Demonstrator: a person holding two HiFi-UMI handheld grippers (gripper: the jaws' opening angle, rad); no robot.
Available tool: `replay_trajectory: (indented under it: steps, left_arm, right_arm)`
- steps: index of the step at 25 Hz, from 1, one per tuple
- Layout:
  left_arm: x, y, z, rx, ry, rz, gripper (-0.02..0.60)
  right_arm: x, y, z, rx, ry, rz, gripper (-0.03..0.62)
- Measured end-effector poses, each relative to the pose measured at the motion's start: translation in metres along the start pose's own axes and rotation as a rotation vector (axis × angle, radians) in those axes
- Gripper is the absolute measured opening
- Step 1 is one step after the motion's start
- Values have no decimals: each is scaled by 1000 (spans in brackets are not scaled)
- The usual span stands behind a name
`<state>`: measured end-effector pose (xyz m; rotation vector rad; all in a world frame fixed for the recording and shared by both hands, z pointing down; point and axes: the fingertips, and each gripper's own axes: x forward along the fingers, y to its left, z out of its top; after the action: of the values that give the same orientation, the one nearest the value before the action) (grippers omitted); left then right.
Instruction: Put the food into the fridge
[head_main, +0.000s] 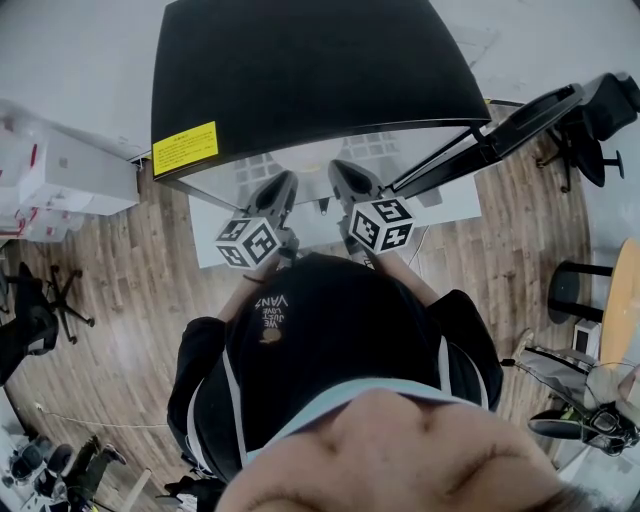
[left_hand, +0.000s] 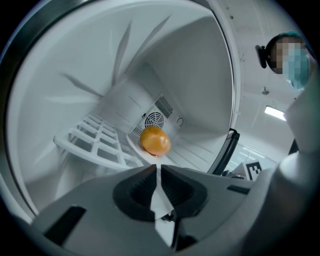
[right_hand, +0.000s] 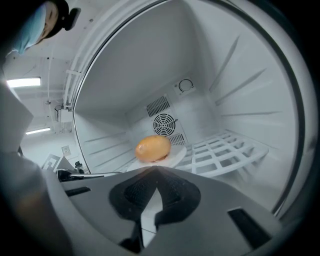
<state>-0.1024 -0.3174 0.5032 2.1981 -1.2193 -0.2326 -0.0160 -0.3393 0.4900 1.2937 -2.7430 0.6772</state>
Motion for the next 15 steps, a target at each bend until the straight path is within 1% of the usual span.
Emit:
replay_trajectory:
  steps: [6,15]
  left_arm:
    - [-2,-1,0,1,-2,2,35]
    - [-7,-9,-2,34,8,-5,30]
  right_arm:
    - [-4,-1,6,21,-33,5,12]
    - [-13,0,3,33,-35,-1,12]
